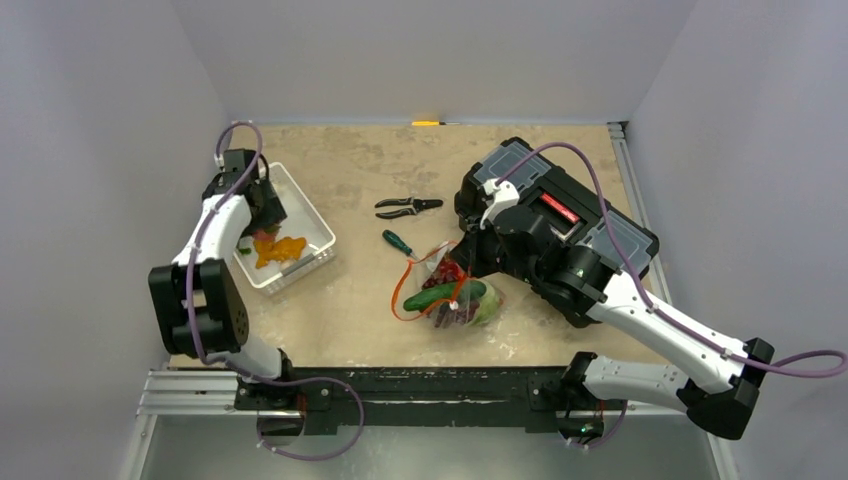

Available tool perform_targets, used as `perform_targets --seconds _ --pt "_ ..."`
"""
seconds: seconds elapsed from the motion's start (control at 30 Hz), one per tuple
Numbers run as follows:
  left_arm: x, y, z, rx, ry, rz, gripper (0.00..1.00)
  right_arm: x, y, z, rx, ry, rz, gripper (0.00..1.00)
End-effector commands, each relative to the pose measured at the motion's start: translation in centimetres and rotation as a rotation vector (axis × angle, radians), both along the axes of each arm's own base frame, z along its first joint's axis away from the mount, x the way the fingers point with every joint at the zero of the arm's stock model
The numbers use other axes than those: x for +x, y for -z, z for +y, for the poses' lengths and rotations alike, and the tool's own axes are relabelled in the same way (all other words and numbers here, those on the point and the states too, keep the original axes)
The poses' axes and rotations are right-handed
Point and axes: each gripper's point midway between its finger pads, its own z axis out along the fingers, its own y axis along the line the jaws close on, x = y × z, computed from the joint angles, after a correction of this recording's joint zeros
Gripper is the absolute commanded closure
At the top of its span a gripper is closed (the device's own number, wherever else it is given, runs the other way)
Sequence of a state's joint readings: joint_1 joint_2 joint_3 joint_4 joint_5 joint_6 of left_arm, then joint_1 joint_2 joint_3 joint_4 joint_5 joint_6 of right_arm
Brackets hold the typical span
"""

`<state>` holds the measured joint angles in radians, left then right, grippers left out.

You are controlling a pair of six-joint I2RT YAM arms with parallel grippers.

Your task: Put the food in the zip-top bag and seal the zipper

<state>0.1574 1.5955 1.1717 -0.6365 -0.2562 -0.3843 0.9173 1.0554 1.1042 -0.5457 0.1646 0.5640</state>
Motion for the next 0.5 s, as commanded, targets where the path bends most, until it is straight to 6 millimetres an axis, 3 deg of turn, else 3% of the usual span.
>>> perform_targets --seconds 0.0,0.1,0.17,0.33,0.4,0.47 --pt "2.2 -7.8 -5.8 -0.125 0.192 -0.304 0.68 0.2 -3.5 0.8 0.138 0.007 -0.054 1.0" --pt "2.1 -11.3 -11.7 -0.192 0.442 -0.472 0.68 0.1 -4.1 1.7 0.178 -0.012 -0.051 1.0" --pt "0.8 -13.8 -16.7 -0.294 0.647 -0.59 0.68 0.1 -4.3 1.8 0.188 -0.011 -0.046 1.0" --pt "-6.9 -20.2 -26.3 -0.499 1.216 -0.851 0.65 -0.3 -5.0 1.7 0.241 -0.007 -0.037 1.0" --pt "-10.7 -21.6 -29.0 -0.53 1.442 -0.912 0.64 -0.4 -5.0 1.6 0.259 0.002 -0.033 1.0" --pt "-13.9 -21.7 -30.7 -0.544 1.611 -0.95 0.64 -0.5 -5.2 1.4 0.276 0.01 -0.033 1.0"
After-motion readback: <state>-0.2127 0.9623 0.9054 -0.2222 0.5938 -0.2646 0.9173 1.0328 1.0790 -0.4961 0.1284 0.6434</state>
